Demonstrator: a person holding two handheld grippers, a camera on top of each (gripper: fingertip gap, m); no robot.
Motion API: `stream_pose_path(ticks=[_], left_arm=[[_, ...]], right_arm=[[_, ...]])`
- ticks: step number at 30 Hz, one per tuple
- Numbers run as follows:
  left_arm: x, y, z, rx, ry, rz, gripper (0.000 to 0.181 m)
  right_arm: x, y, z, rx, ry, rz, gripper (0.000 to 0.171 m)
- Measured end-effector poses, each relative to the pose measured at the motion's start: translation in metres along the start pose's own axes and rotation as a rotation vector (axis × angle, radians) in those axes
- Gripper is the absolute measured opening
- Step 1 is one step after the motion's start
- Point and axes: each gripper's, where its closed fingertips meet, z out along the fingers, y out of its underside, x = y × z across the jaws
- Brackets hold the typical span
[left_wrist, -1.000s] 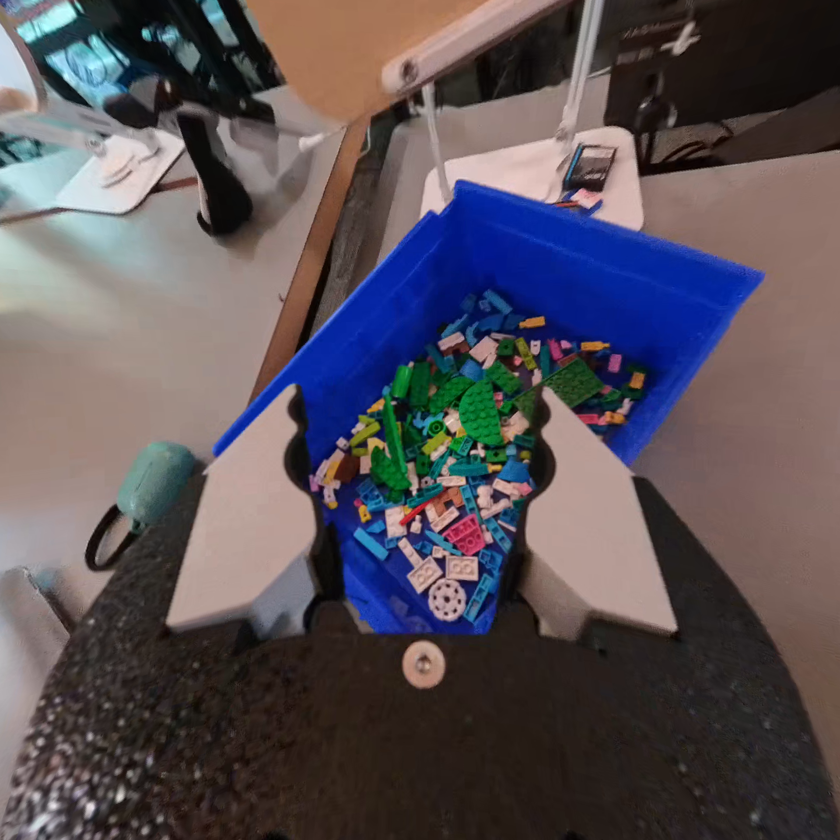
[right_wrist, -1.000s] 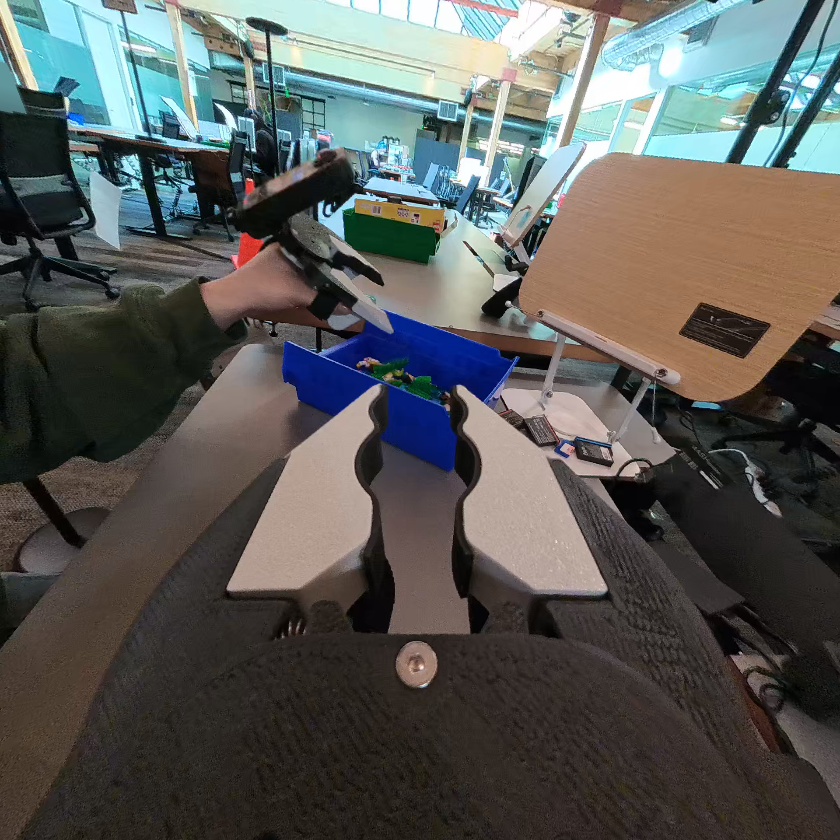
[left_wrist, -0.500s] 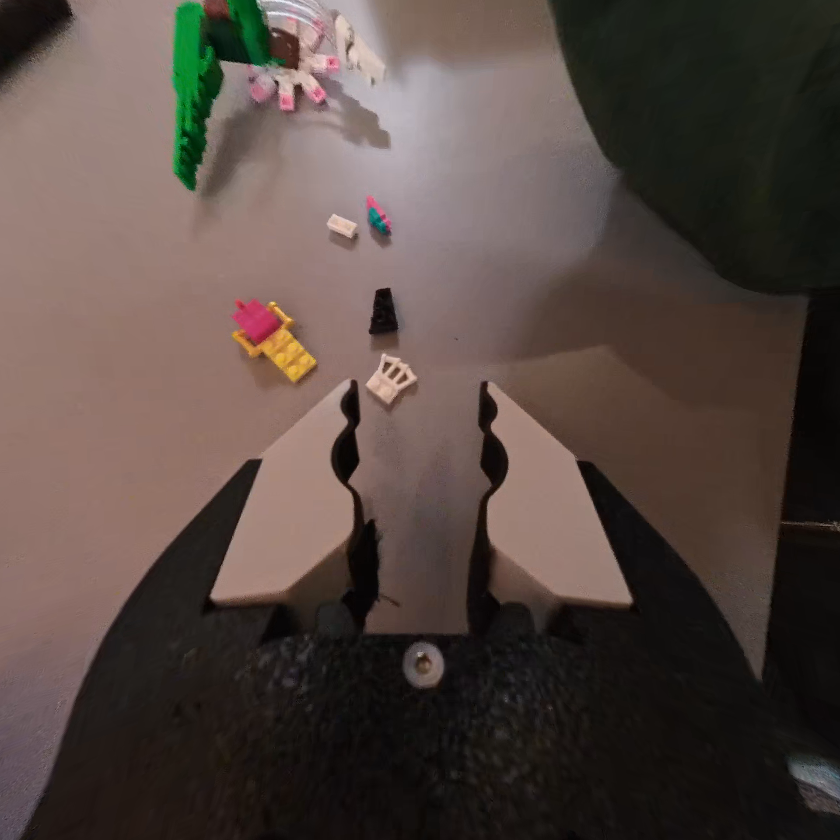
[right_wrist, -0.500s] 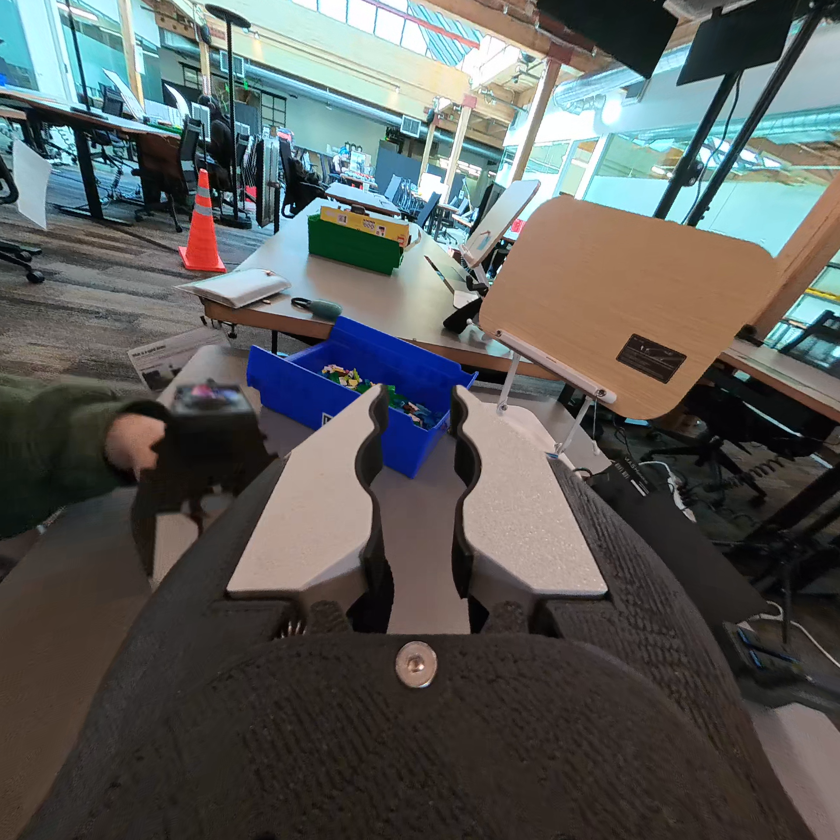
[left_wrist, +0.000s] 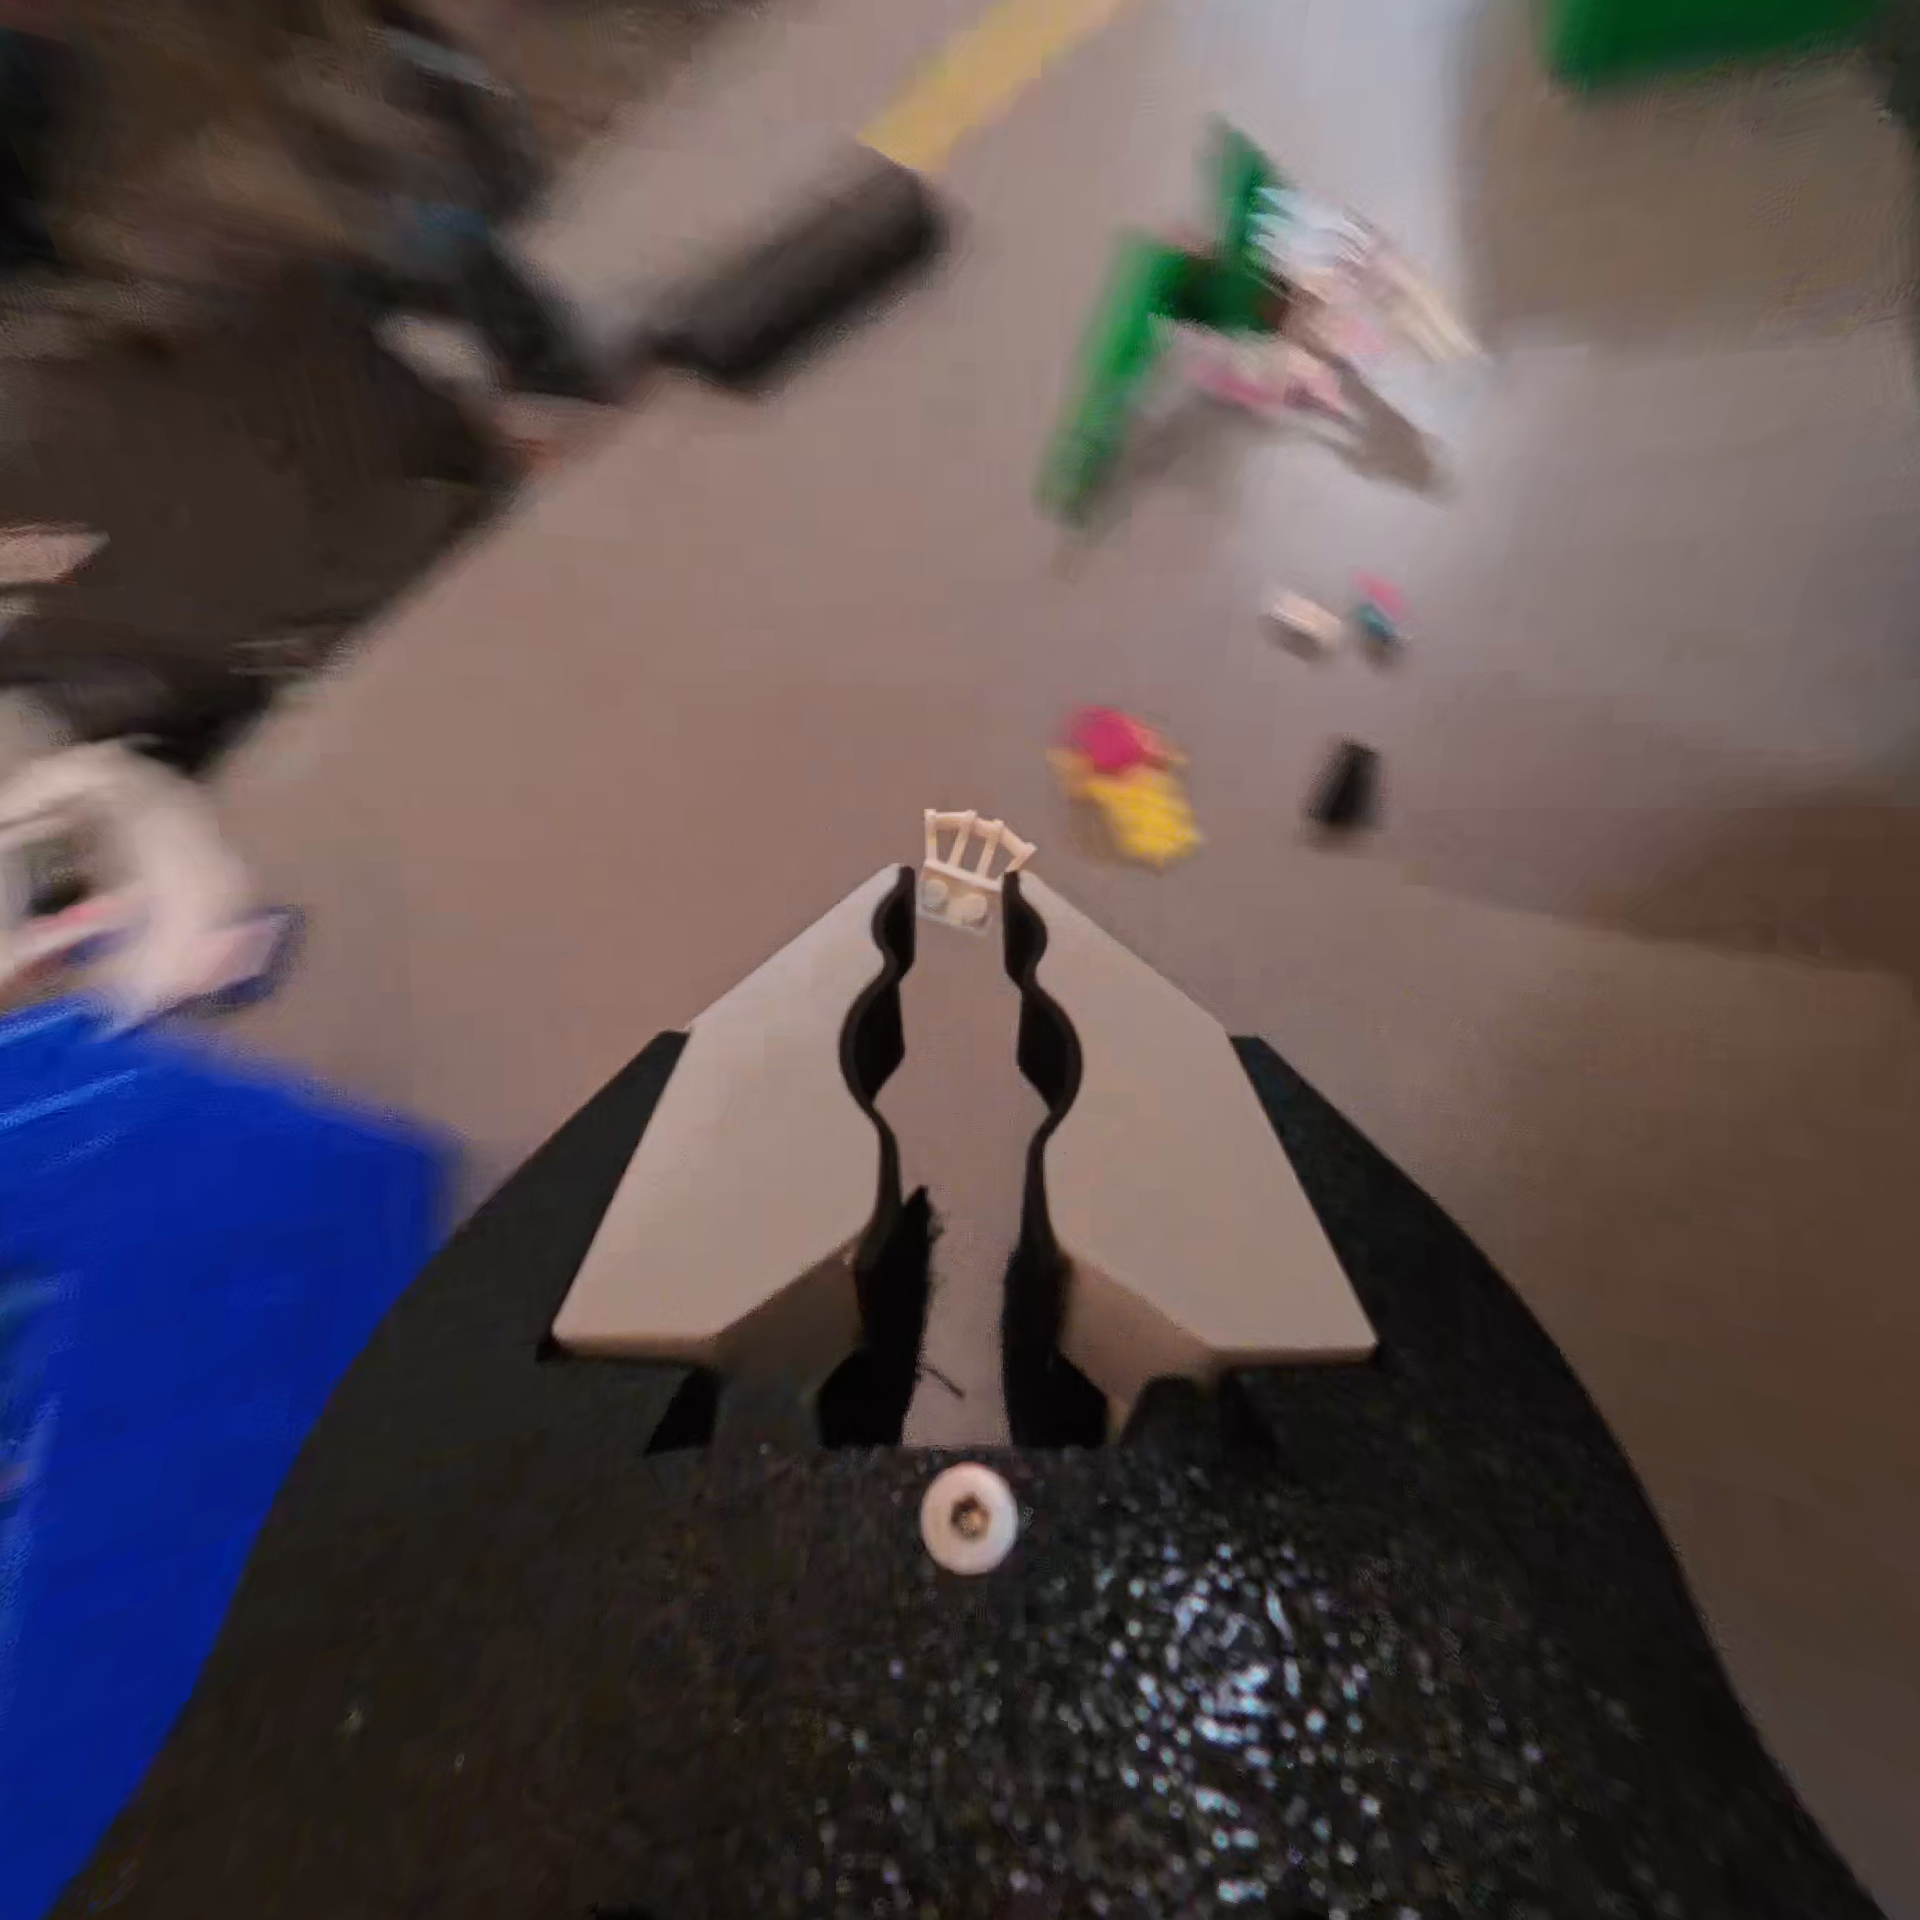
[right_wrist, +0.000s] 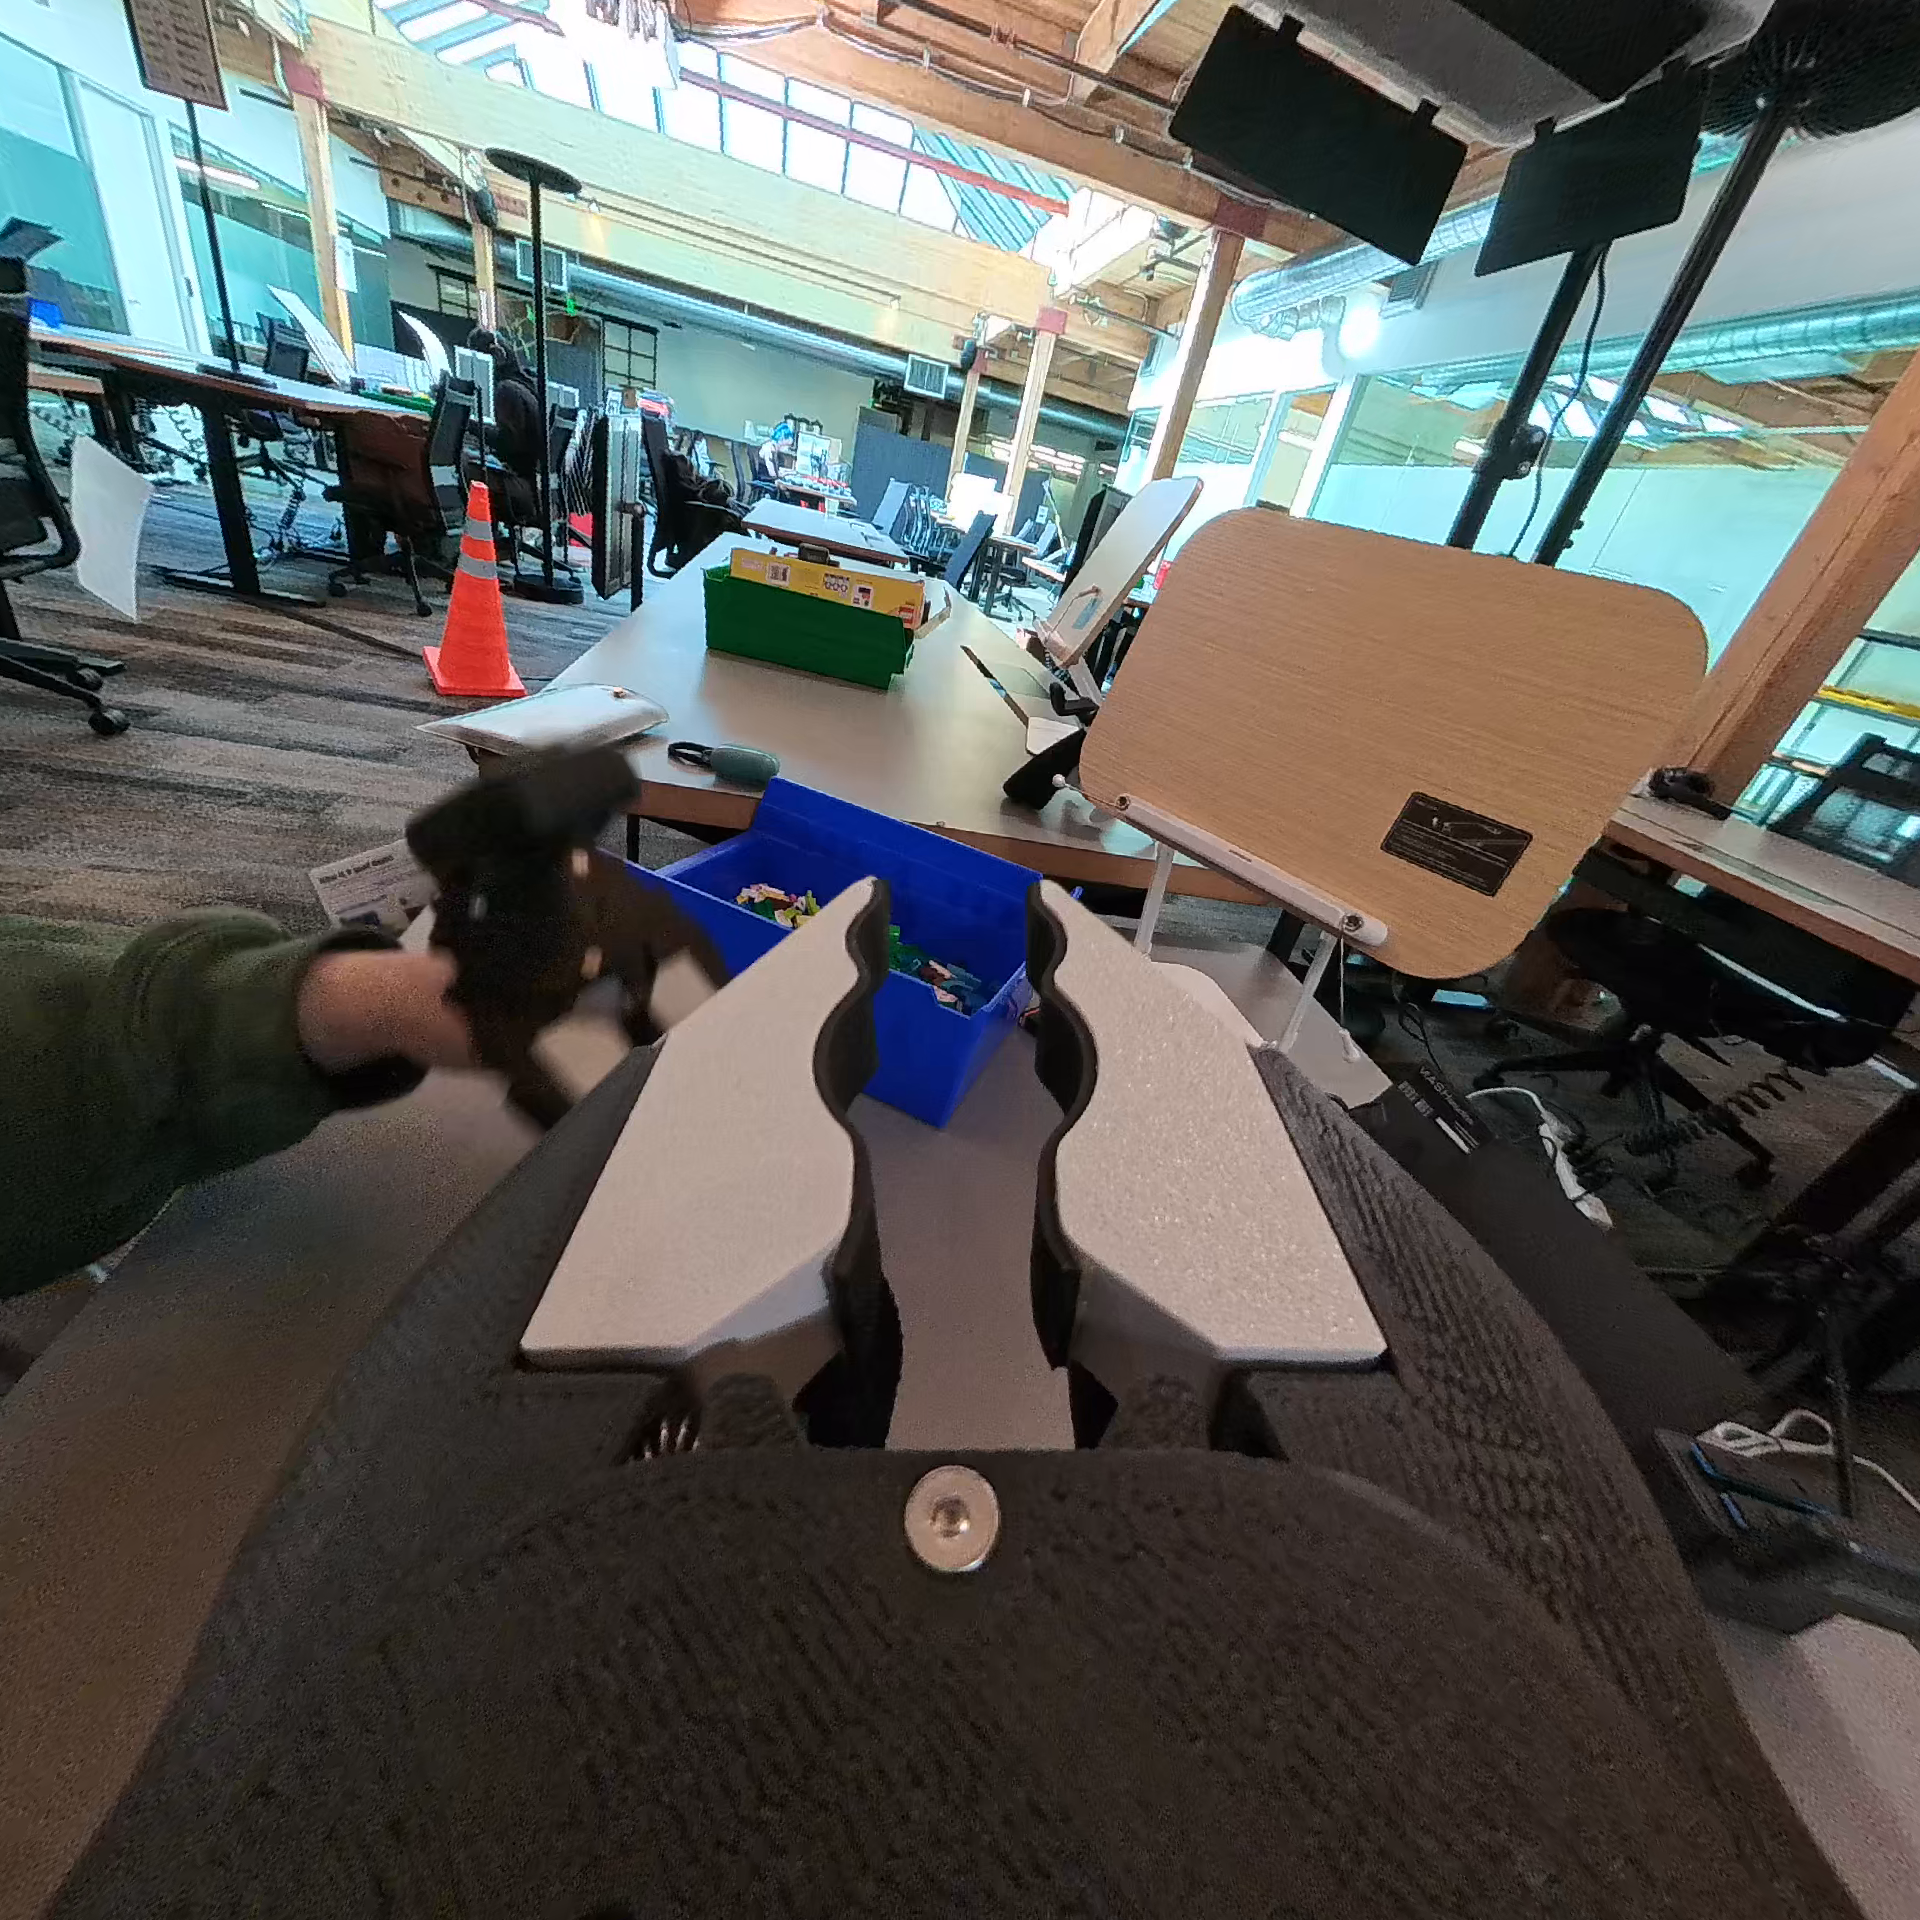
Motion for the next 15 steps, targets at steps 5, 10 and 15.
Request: stream_pose_path(ticks=[5,10,15], left_arm=[[-0.193,0.027,-0.141,-0.069,-0.814,-0.211,0.014],[-0.25,0.102,-0.154,-0.348,-0.798,-0.585,0.081],[-0.169,0.029,-0.091,-0.119,-0.489,-0.375,0.087]], right_arm=[[-0.001,-0.001,0.0,0.005,-0.006,0.002,0.023],[-0.004,-0.002,0.0,-0.001,-0.012,-0.005,0.023],[-0.001,-0.005,-0.004,0.014,0.0,-0.006,0.023]])
